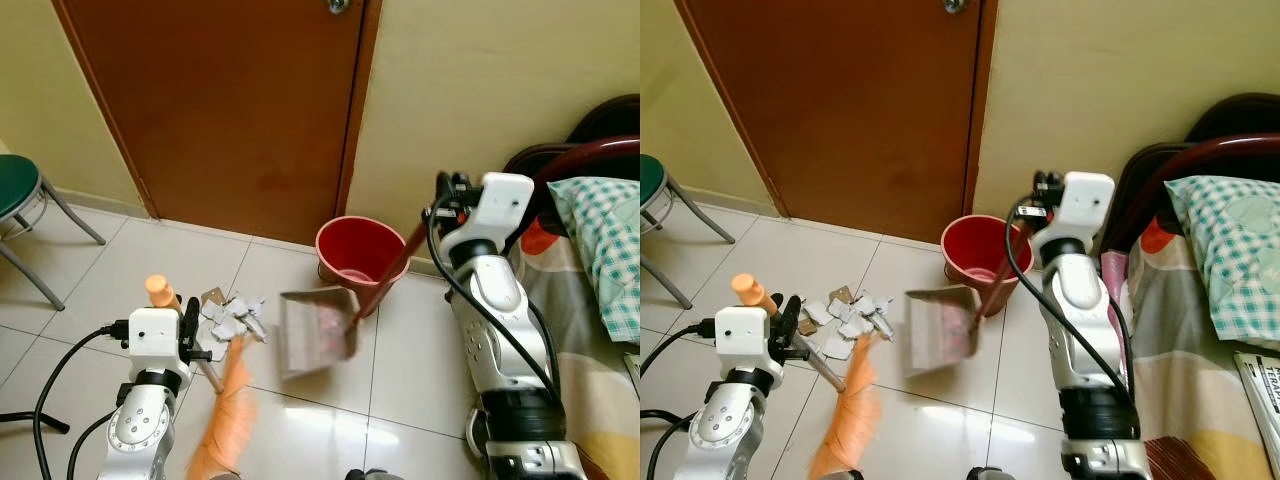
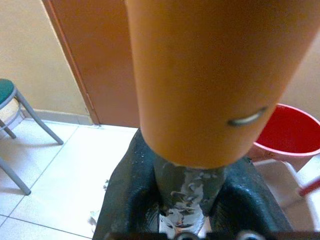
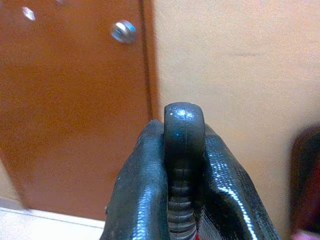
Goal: Sweep floor
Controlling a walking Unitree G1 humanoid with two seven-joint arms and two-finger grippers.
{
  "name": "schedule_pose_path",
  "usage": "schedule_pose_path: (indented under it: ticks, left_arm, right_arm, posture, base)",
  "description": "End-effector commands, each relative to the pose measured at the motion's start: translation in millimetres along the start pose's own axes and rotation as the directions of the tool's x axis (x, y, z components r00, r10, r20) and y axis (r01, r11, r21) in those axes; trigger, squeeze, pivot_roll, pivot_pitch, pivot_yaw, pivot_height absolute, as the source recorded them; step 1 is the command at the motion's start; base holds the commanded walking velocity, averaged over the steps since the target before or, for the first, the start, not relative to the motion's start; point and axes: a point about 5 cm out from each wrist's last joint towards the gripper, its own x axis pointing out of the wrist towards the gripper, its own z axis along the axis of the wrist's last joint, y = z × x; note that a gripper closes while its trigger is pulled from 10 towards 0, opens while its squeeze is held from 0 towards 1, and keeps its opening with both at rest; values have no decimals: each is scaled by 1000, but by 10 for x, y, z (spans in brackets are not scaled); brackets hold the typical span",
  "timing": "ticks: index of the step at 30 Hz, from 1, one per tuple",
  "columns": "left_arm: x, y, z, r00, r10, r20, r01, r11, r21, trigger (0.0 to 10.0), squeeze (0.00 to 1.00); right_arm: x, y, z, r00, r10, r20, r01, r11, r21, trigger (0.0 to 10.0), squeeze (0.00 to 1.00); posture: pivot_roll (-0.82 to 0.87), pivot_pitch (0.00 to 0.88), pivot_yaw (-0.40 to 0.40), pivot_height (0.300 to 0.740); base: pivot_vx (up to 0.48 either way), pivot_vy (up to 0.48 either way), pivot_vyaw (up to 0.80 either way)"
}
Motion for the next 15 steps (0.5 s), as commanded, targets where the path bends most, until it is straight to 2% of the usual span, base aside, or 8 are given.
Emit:
schedule_pose_path:
  ticks: [1,4,6,7,10,11,14,15]
  left_arm:
    - [-65,24,-150,996,0,-88,0,1000,3,10000,0]
    - [-60,0,-82,998,-32,-52,31,999,-27,10000,0]
    - [-60,-17,-42,998,-52,-34,52,999,-7,10000,0]
    - [-60,-17,-42,998,-52,-34,52,999,-7,10000,0]
    - [-47,-69,72,997,-81,8,81,997,9,10000,0]
    - [-40,-78,92,996,-83,16,83,997,5,10000,0]
    - [-27,-87,108,996,-87,25,87,996,1,10000,0]
    - [-27,-90,110,995,-98,31,98,995,14,10000,0]
  right_arm:
    - [-84,-142,-30,998,-69,-5,69,997,-22,10000,0]
    - [-221,-306,-199,989,-131,-68,129,991,-43,10000,0]
    - [-280,-373,-252,986,-146,-80,139,986,-90,10000,0]
    - [-280,-373,-252,986,-146,-80,139,986,-90,10000,0]
    - [-425,-512,-361,969,-210,-129,196,974,-109,10000,0]
    - [-456,-532,-391,964,-224,-146,210,972,-108,10000,0]
    - [-487,-535,-430,961,-226,-160,210,971,-113,10000,0]
    - [-495,-488,-429,970,-192,-148,169,973,-155,10000,0]
  posture:
    - [77,161,-39,740]
    - [80,161,-38,740]
    - [80,161,-38,740]
    - [80,161,-38,740]
    - [83,160,-35,740]
    - [82,158,-32,740]
    - [80,157,-31,740]
    - [75,155,-26,740]
  base:
    - [0,0,0]
    - [0,0,0]
    - [0,0,0]
    - [0,0,0]
    - [0,0,0]
    - [0,0,0]
    - [259,0,-750]
    - [341,0,-750]
